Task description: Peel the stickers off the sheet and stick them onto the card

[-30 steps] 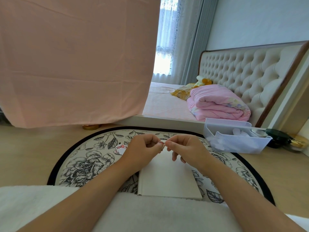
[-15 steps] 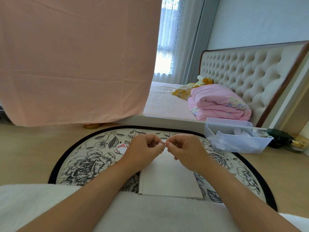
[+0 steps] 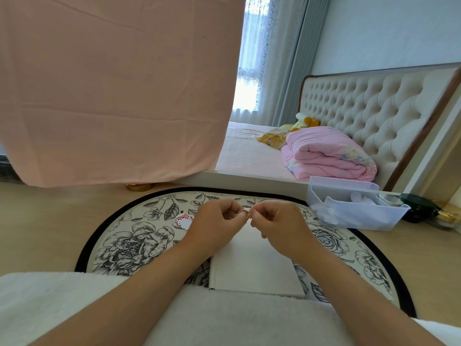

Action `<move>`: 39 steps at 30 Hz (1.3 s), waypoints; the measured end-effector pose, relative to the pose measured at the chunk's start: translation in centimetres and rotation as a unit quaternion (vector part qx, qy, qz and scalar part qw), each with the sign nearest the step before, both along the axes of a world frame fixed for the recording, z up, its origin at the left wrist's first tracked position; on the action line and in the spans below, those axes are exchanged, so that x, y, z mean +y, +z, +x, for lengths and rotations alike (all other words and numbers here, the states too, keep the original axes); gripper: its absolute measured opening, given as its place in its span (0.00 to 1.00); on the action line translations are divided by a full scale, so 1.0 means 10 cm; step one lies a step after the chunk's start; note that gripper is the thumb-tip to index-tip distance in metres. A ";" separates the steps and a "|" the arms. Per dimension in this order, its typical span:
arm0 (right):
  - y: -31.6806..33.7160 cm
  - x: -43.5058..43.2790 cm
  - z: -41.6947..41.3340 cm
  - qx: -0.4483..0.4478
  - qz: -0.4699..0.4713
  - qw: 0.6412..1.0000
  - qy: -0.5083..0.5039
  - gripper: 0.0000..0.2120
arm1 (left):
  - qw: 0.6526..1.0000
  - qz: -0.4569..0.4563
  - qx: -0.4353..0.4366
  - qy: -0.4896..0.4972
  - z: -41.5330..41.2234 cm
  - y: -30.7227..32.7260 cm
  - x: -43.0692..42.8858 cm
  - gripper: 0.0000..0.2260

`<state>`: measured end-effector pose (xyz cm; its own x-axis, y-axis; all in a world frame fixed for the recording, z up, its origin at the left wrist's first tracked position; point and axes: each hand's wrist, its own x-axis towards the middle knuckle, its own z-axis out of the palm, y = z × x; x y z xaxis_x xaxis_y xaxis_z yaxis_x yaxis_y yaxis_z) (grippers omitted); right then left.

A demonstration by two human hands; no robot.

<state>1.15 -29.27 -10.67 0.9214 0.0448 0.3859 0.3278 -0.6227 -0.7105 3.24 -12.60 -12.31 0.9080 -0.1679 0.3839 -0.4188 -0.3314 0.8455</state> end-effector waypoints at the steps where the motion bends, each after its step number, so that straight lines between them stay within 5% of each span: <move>1: 0.01 0.00 0.00 0.016 0.028 0.999 -0.001 0.11 | 1.000 0.004 -0.016 0.017 0.00 0.00 0.00 0.03; 6: 0.02 0.00 -0.01 0.024 0.054 0.998 -0.021 0.12 | 0.988 0.056 -0.128 0.072 -0.04 0.04 0.00 0.06; 14: -0.02 0.00 0.01 -0.042 -0.037 0.997 -0.053 0.13 | 1.000 0.006 -0.004 0.030 -0.05 0.04 -0.04 0.05; 23: -0.04 0.02 0.01 -0.075 -0.079 0.992 -0.064 0.08 | 1.000 0.013 0.002 0.028 -0.03 0.03 -0.04 0.08; 39: 0.03 0.05 -0.02 0.058 0.138 0.989 -0.011 0.06 | 1.000 0.030 0.002 0.002 0.04 -0.02 -0.04 0.06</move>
<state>0.98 -28.76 -10.35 0.9597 -0.0687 0.2725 0.2228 -0.4052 -0.8867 3.60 -13.04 -12.48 0.9101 -0.1863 0.3701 -0.4142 -0.3834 0.8255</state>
